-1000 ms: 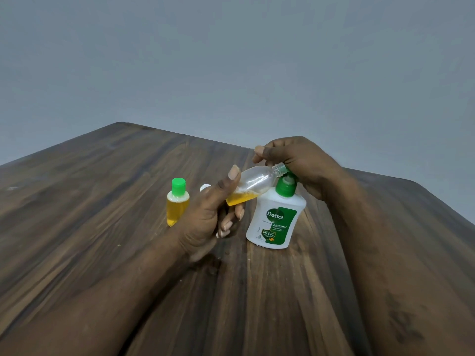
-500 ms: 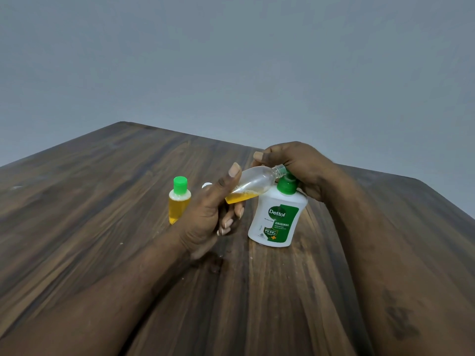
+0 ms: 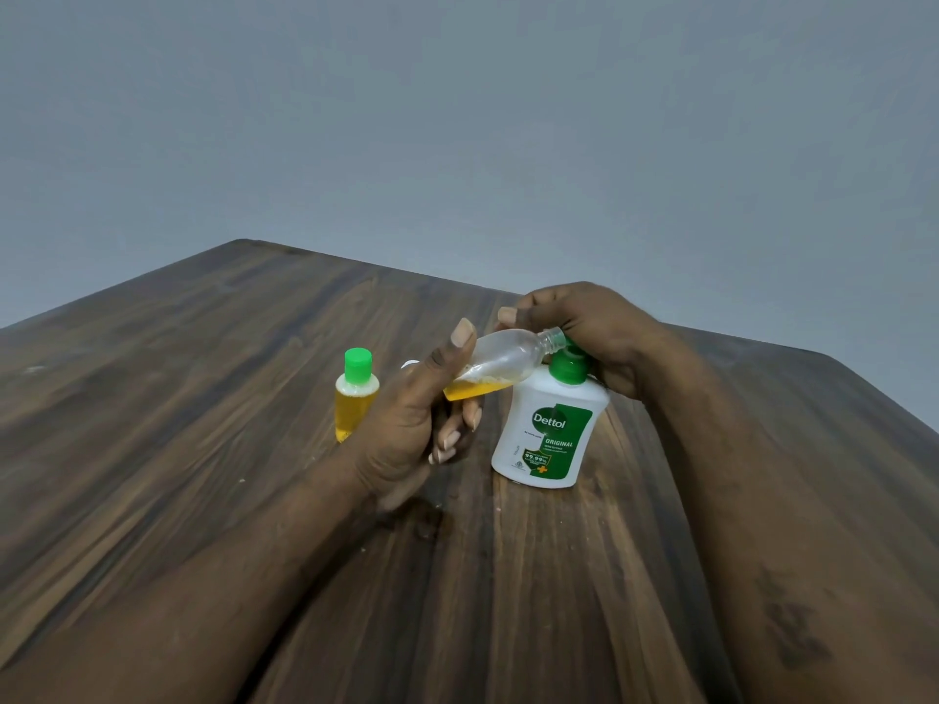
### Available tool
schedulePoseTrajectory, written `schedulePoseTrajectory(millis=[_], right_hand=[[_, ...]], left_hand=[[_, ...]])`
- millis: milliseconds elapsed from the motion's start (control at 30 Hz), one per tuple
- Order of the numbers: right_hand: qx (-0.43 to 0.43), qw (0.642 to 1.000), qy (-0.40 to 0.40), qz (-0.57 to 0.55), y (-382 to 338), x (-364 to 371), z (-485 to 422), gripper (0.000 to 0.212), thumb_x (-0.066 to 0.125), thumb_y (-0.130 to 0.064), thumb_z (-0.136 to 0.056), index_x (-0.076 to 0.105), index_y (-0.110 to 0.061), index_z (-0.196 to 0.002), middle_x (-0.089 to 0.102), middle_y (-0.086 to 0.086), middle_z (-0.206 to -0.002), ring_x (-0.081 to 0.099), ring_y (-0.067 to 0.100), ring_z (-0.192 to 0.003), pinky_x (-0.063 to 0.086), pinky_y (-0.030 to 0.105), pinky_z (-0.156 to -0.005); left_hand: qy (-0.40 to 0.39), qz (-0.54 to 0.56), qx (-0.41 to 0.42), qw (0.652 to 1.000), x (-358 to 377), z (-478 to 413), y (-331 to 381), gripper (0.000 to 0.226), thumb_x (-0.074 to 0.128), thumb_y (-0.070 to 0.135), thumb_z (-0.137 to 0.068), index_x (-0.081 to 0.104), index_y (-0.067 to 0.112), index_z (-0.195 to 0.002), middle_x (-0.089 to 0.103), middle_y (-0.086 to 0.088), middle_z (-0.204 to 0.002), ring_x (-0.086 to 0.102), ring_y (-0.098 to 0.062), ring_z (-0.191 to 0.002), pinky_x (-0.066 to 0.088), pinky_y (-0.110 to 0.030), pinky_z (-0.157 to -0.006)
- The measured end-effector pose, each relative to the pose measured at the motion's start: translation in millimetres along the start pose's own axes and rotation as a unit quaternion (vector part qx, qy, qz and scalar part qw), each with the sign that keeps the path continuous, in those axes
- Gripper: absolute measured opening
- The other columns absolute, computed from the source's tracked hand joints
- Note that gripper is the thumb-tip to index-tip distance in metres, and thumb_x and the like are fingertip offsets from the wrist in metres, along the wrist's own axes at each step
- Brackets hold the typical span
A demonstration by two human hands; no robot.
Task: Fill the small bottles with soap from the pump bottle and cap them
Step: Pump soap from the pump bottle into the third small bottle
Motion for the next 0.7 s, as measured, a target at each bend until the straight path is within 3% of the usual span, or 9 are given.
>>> schedulePoseTrajectory(millis=[100, 233, 300, 400, 467, 533, 600, 700], right_hand=[[-0.021, 1.0, 0.013, 0.007, -5.5, -2.4, 0.2, 0.035, 0.084, -0.034, -0.081, 0.076, -0.001, -0.093, 0.076, 0.021, -0.102, 0.063, 0.031, -0.088, 0.053, 0.056, -0.093], [-0.087, 0.995, 0.036, 0.035, -23.3, -14.3, 1.7, 0.028, 0.076, -0.031, -0.093, 0.077, -0.004, -0.098, 0.072, -0.012, -0.07, 0.062, 0.009, -0.073, 0.047, 0.032, -0.077], [-0.098, 0.994, 0.044, 0.036, -25.9, -16.9, 3.1, 0.027, 0.075, -0.031, -0.093, 0.077, -0.004, -0.097, 0.068, -0.015, -0.064, 0.058, 0.007, -0.069, 0.045, 0.029, -0.073], [-0.068, 0.997, 0.017, 0.018, -17.3, -8.1, 0.9, 0.033, 0.081, -0.036, -0.087, 0.077, -0.004, -0.091, 0.075, -0.003, -0.079, 0.061, 0.021, -0.08, 0.047, 0.037, -0.08], [-0.025, 1.0, 0.008, 0.016, -5.7, -3.5, -2.1, 0.031, 0.085, -0.037, -0.08, 0.078, -0.007, -0.082, 0.075, 0.009, -0.087, 0.062, 0.029, -0.084, 0.048, 0.043, -0.084], [-0.004, 1.0, 0.004, 0.006, 2.4, -2.8, -4.7, 0.021, 0.082, -0.027, -0.087, 0.077, -0.013, -0.072, 0.076, 0.004, -0.081, 0.065, 0.026, -0.08, 0.051, 0.043, -0.084], [0.004, 1.0, 0.006, 0.02, 5.5, -3.5, -7.4, 0.019, 0.078, -0.023, -0.091, 0.076, -0.016, -0.073, 0.077, 0.003, -0.081, 0.066, 0.028, -0.084, 0.054, 0.048, -0.089], [-0.009, 0.999, 0.014, 0.027, -2.0, -3.2, -3.2, 0.028, 0.084, -0.035, -0.082, 0.077, -0.008, -0.083, 0.077, 0.019, -0.098, 0.065, 0.032, -0.091, 0.053, 0.056, -0.098]], left_hand=[[-0.002, 0.0, 0.0, 1.0, 0.0, -1.3, -0.7, 0.053, 0.052, 0.057, -0.093, 0.047, 0.007, -0.078, 0.046, 0.006, -0.047, 0.042, -0.008, -0.039, 0.036, -0.019, -0.041], [-0.009, 0.026, -0.006, 1.0, 6.5, 1.9, 0.9, 0.052, 0.055, 0.054, -0.097, 0.047, 0.006, -0.078, 0.048, 0.007, -0.046, 0.044, -0.005, -0.037, 0.036, -0.017, -0.04], [-0.007, 0.026, -0.009, 1.0, 5.7, 1.5, 0.3, 0.053, 0.056, 0.056, -0.096, 0.047, 0.007, -0.079, 0.049, 0.007, -0.046, 0.044, -0.006, -0.038, 0.037, -0.017, -0.04], [-0.008, 0.026, -0.013, 1.0, 4.3, 2.3, 0.9, 0.055, 0.055, 0.062, -0.091, 0.05, 0.009, -0.075, 0.046, 0.005, -0.045, 0.041, -0.007, -0.037, 0.034, -0.019, -0.039], [-0.018, 0.023, -0.016, 0.999, 5.5, 4.8, 2.4, 0.07, 0.062, 0.075, -0.083, 0.054, 0.007, -0.065, 0.041, -0.002, -0.043, 0.036, -0.011, -0.035, 0.03, -0.02, -0.039], [-0.023, 0.018, -0.02, 0.999, 7.0, 7.1, 3.5, 0.076, 0.066, 0.082, -0.073, 0.056, 0.008, -0.057, 0.037, -0.005, -0.042, 0.032, -0.012, -0.034, 0.028, -0.02, -0.039], [-0.017, 0.017, -0.022, 0.999, 4.7, 7.3, 3.2, 0.075, 0.067, 0.083, -0.07, 0.057, 0.01, -0.054, 0.037, -0.005, -0.042, 0.032, -0.011, -0.034, 0.027, -0.02, -0.039], [-0.023, 0.024, -0.02, 0.999, 5.0, 6.1, 1.9, 0.075, 0.068, 0.082, -0.071, 0.058, 0.009, -0.057, 0.037, -0.008, -0.044, 0.032, -0.012, -0.035, 0.028, -0.021, -0.04]])
Point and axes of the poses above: each hand's wrist, its own z-axis away from the middle knuckle, its own x-axis out of the palm, y = z × x, the point moved 9 cm from there along -z, towards the middle knuckle
